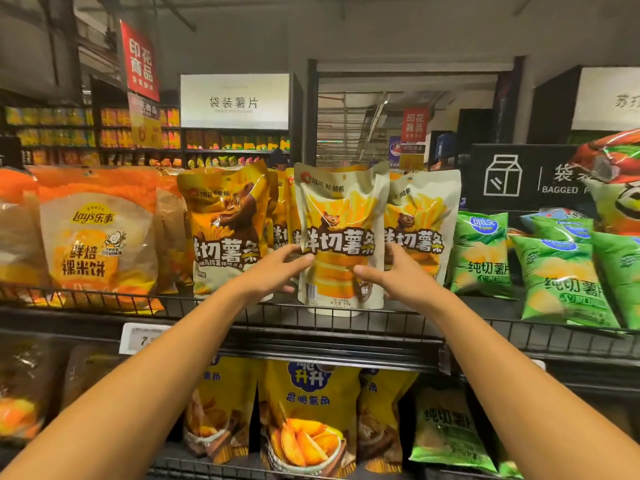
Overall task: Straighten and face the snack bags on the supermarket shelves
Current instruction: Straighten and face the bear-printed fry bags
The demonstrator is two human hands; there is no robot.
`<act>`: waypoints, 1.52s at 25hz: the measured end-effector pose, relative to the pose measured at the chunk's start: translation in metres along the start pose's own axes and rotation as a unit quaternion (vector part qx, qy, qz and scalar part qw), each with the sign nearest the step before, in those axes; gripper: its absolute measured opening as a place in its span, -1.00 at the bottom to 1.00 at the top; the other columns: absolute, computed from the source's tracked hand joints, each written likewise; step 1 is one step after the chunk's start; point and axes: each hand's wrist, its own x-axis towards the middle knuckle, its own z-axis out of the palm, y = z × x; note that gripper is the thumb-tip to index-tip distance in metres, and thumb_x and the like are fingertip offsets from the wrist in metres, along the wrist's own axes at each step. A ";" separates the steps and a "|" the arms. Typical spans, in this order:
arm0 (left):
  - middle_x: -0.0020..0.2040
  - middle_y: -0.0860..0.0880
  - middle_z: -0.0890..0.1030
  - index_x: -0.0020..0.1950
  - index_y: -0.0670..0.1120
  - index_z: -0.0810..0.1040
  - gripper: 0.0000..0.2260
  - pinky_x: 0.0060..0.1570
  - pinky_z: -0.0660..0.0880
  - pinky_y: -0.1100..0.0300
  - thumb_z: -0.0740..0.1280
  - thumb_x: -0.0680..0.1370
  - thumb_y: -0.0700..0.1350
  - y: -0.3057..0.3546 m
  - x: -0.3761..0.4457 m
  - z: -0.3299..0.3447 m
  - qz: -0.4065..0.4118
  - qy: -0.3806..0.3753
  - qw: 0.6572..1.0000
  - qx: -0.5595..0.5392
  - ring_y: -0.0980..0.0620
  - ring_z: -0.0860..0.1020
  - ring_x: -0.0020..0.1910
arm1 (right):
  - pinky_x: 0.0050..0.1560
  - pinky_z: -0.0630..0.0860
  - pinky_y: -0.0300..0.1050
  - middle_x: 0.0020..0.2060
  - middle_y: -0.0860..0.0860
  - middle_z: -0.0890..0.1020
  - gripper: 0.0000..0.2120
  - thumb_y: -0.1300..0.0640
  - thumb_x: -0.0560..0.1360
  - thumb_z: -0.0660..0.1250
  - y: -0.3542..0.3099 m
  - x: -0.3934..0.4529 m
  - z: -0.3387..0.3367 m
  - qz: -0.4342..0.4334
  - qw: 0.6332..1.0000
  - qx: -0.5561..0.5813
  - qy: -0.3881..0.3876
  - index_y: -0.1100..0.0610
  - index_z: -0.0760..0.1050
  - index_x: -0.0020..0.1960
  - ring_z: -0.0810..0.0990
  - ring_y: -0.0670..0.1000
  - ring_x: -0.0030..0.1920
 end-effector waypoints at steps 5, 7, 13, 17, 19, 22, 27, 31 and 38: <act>0.31 -0.06 0.50 0.51 -0.04 0.28 -0.54 0.23 0.51 -0.11 0.23 0.64 0.06 0.010 -0.023 0.004 0.065 0.153 0.983 0.075 -0.06 0.53 0.23 | 0.47 0.22 0.07 0.58 0.08 0.17 -0.18 -0.15 0.56 0.34 -0.006 -0.008 0.003 -0.080 0.982 -0.106 0.136 0.14 0.00 0.61 0.19 0.13 0.55; 0.21 0.01 0.52 0.50 -0.04 0.29 -0.56 0.22 0.50 -0.01 0.23 0.64 0.02 0.010 -0.039 0.005 0.077 0.174 0.980 0.058 -0.01 0.53 0.20 | 0.41 0.31 0.07 0.50 0.09 0.29 -0.32 -0.10 0.58 0.32 -0.010 -0.013 0.004 -0.126 0.964 -0.127 0.196 0.15 0.15 0.55 0.30 0.14 0.47; 0.06 0.09 0.55 0.38 0.04 0.37 -0.65 -0.14 0.48 0.33 0.29 0.60 -0.14 0.005 -0.073 -0.033 0.120 0.300 0.945 0.048 0.14 0.54 -0.06 | 0.11 0.43 -0.09 0.25 0.01 0.52 -0.63 0.03 0.60 0.30 -0.038 -0.023 0.019 -0.246 0.946 -0.098 0.188 0.08 0.40 0.38 0.49 0.00 0.23; 0.15 -0.07 0.55 0.44 -0.08 0.34 -0.58 0.06 0.44 0.03 0.28 0.58 -0.17 -0.010 -0.068 -0.081 0.041 0.352 0.935 0.006 -0.07 0.52 0.05 | 0.23 0.49 -0.08 0.23 -0.05 0.57 -0.62 0.09 0.60 0.30 -0.073 -0.019 0.051 -0.282 0.951 -0.046 0.117 0.05 0.43 0.40 0.53 -0.06 0.19; 0.21 -0.10 0.52 0.52 -0.09 0.22 -0.47 0.11 0.47 -0.05 0.30 0.58 -0.09 -0.024 -0.063 -0.100 -0.044 0.291 0.955 0.019 -0.09 0.51 0.03 | 0.24 0.51 -0.07 0.22 -0.04 0.60 -0.62 0.12 0.59 0.30 -0.090 -0.009 0.076 -0.279 0.954 -0.045 0.098 0.05 0.45 0.40 0.55 -0.05 0.18; 0.36 -0.14 0.42 0.53 -0.13 0.11 -0.34 0.27 0.41 -0.11 0.37 0.55 -0.04 -0.047 -0.054 -0.118 -0.113 0.188 0.976 0.015 -0.11 0.47 0.16 | 0.09 0.48 -0.18 0.24 -0.05 0.57 -0.51 0.07 0.57 0.32 -0.104 0.011 0.114 -0.207 0.975 -0.067 0.043 0.04 0.34 0.48 0.57 -0.03 0.17; 0.11 0.07 0.45 0.46 -0.08 0.14 -0.26 0.18 0.36 0.04 0.52 0.42 -0.14 -0.072 -0.030 -0.153 -0.110 0.049 0.992 -0.029 0.02 0.44 0.13 | 0.48 0.30 0.06 0.53 0.03 0.32 -0.03 -0.09 0.42 0.54 -0.098 0.048 0.153 -0.011 0.995 0.013 -0.102 0.08 0.02 0.60 0.38 0.05 0.45; 0.07 0.12 0.50 0.36 -0.06 0.21 -0.40 0.02 0.43 0.21 0.47 0.46 -0.27 -0.075 -0.020 -0.156 -0.061 -0.025 0.998 -0.017 0.14 0.49 0.06 | 0.49 0.31 0.11 0.52 0.08 0.35 0.03 -0.04 0.32 0.62 -0.096 0.057 0.151 0.044 0.991 -0.001 -0.129 0.13 0.09 0.59 0.39 0.08 0.45; 0.09 0.26 0.52 0.30 0.18 0.24 -0.38 0.05 0.44 0.26 0.53 0.44 -0.17 -0.085 -0.011 -0.150 0.057 0.028 0.994 -0.084 0.27 0.50 0.10 | 0.36 0.46 0.14 0.44 0.02 0.41 -0.08 -0.11 0.35 0.57 -0.092 0.054 0.144 -0.002 1.000 0.006 -0.028 0.05 0.17 0.56 0.47 0.08 0.36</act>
